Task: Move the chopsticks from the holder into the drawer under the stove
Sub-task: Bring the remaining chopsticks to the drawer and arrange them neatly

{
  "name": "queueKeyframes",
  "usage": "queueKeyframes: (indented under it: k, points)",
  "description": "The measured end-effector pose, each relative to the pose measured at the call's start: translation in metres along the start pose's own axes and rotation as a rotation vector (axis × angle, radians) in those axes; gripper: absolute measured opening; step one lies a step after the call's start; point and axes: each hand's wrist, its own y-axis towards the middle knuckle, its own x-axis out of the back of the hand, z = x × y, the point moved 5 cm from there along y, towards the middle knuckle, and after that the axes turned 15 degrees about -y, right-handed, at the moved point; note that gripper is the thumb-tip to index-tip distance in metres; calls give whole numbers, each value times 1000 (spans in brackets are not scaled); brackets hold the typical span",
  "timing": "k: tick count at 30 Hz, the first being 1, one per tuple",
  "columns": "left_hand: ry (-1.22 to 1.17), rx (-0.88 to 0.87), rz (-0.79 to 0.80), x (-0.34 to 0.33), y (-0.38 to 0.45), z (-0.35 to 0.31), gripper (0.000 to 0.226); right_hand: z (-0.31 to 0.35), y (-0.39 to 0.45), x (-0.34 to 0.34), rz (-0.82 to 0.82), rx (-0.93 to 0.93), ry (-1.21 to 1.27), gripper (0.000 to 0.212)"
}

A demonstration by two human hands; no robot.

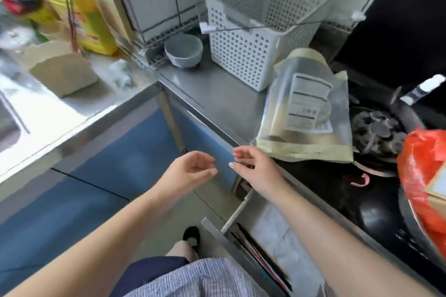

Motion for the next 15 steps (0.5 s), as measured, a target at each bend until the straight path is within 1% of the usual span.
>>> queueKeyframes:
  k: [4,7,11,15]
  points:
    - [-84,-58,-127,59,-1,-27,21,63,35,-20,38,129,-27,25]
    - [-164,-68,-192,108,7,-39,19,104,66,-45,65,200,-51,29]
    - [-228,-99,-247,186,35,-52,14,158,121,-87,87,231,-48,29]
    - [-215,-94,-292,273,71,-71,15,213,187,-134,87,242,-52,25]
